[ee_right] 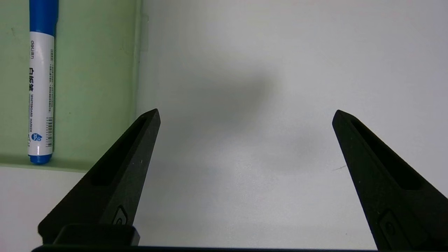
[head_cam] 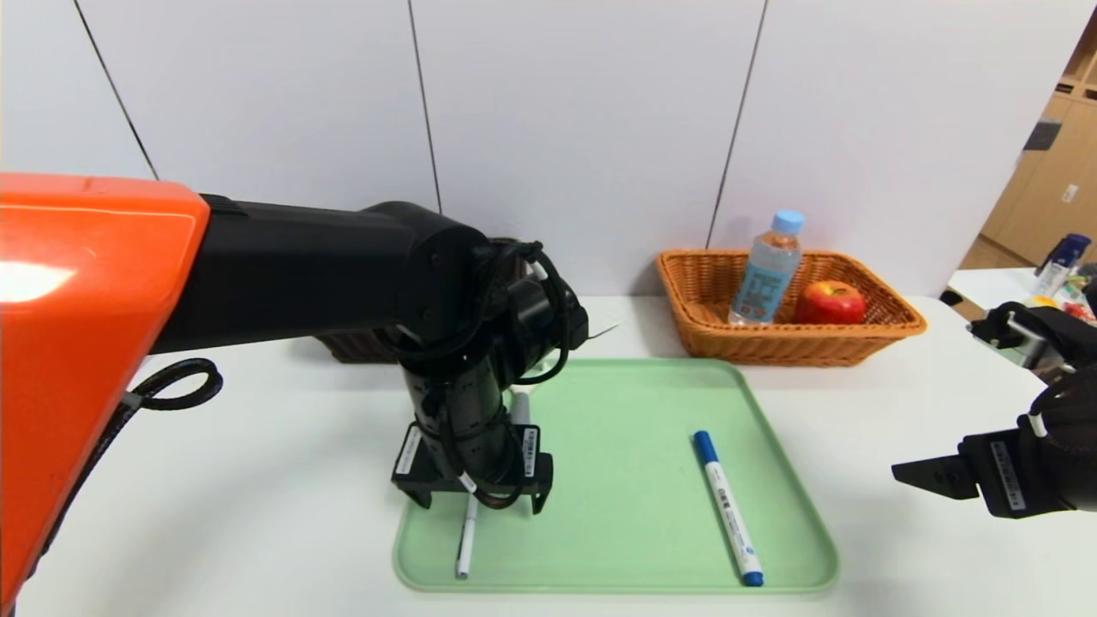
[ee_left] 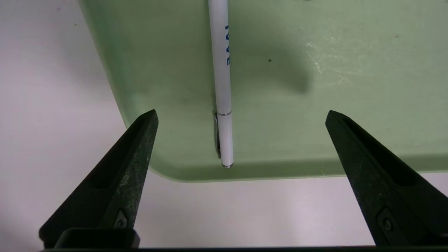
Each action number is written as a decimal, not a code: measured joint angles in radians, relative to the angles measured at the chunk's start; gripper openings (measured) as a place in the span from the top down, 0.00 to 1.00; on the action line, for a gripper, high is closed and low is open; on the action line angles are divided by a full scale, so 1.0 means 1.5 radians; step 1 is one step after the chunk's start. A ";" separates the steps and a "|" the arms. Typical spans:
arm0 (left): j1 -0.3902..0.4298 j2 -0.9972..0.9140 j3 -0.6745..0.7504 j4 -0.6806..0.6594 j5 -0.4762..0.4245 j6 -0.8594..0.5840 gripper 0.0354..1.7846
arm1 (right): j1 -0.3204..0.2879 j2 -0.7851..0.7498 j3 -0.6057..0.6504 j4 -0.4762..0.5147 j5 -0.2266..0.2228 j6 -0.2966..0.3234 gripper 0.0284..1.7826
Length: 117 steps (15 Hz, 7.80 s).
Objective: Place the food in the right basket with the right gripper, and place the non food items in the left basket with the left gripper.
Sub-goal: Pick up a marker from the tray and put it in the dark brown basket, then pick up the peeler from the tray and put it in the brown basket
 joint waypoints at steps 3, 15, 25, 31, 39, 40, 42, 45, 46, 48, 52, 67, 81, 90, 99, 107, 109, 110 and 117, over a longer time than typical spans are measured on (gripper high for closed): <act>0.001 0.010 -0.002 0.000 0.000 -0.007 0.06 | 0.000 0.000 0.001 0.001 0.000 0.001 0.05; 0.006 0.030 -0.001 -0.026 -0.005 -0.011 0.06 | 0.000 0.001 0.013 0.000 0.000 0.000 0.05; 0.010 0.043 0.000 -0.027 -0.005 -0.012 0.57 | 0.000 -0.002 0.019 0.001 0.001 0.000 0.05; 0.016 0.044 0.012 -0.029 -0.005 -0.016 0.99 | 0.000 -0.008 0.020 0.000 0.003 0.000 0.05; 0.046 0.022 0.014 -0.025 -0.002 -0.017 0.99 | 0.000 -0.017 0.029 0.000 0.004 0.000 0.05; 0.050 0.009 0.011 -0.025 -0.002 -0.017 0.99 | 0.000 -0.018 0.030 0.001 0.004 0.000 0.05; 0.056 -0.027 0.001 -0.025 -0.003 -0.015 0.99 | 0.000 -0.018 0.030 0.000 0.004 0.000 0.05; 0.069 -0.103 -0.040 -0.026 -0.015 -0.018 0.99 | 0.001 -0.018 0.034 0.000 0.002 0.000 0.05; 0.074 -0.128 -0.062 -0.026 -0.031 -0.019 0.99 | 0.000 -0.019 0.034 0.000 0.002 0.000 0.05; 0.101 -0.178 -0.113 -0.028 -0.087 -0.026 0.99 | 0.000 -0.019 0.035 0.001 0.002 0.000 0.05; 0.201 -0.235 -0.137 -0.131 -0.170 -0.050 0.99 | 0.001 -0.019 0.041 -0.001 0.001 0.000 0.05; 0.306 0.010 -0.122 -0.379 -0.016 -0.067 0.99 | 0.008 -0.018 0.067 -0.097 0.008 -0.003 0.04; 0.272 -0.046 -0.122 -0.389 0.000 -0.053 0.30 | 0.009 -0.016 0.076 -0.104 0.009 -0.004 0.04; 0.039 -0.116 -0.136 -0.006 0.090 0.026 0.13 | 0.010 -0.010 0.078 -0.125 0.009 -0.004 0.04; -0.006 -0.013 -0.141 -0.045 0.090 0.059 0.07 | 0.010 -0.014 0.097 -0.126 0.008 -0.004 0.04; 0.002 0.070 -0.148 -0.067 0.089 0.065 0.06 | 0.010 -0.013 0.097 -0.126 0.008 -0.004 0.04; 0.014 0.085 -0.149 -0.085 0.090 0.060 0.06 | 0.010 -0.013 0.097 -0.126 0.008 -0.004 0.04; 0.019 0.091 -0.150 -0.092 0.090 0.058 0.06 | 0.010 -0.013 0.097 -0.126 0.009 -0.004 0.04; 0.028 0.117 -0.150 -0.107 0.090 0.053 0.06 | 0.010 -0.015 0.100 -0.126 0.007 -0.006 0.04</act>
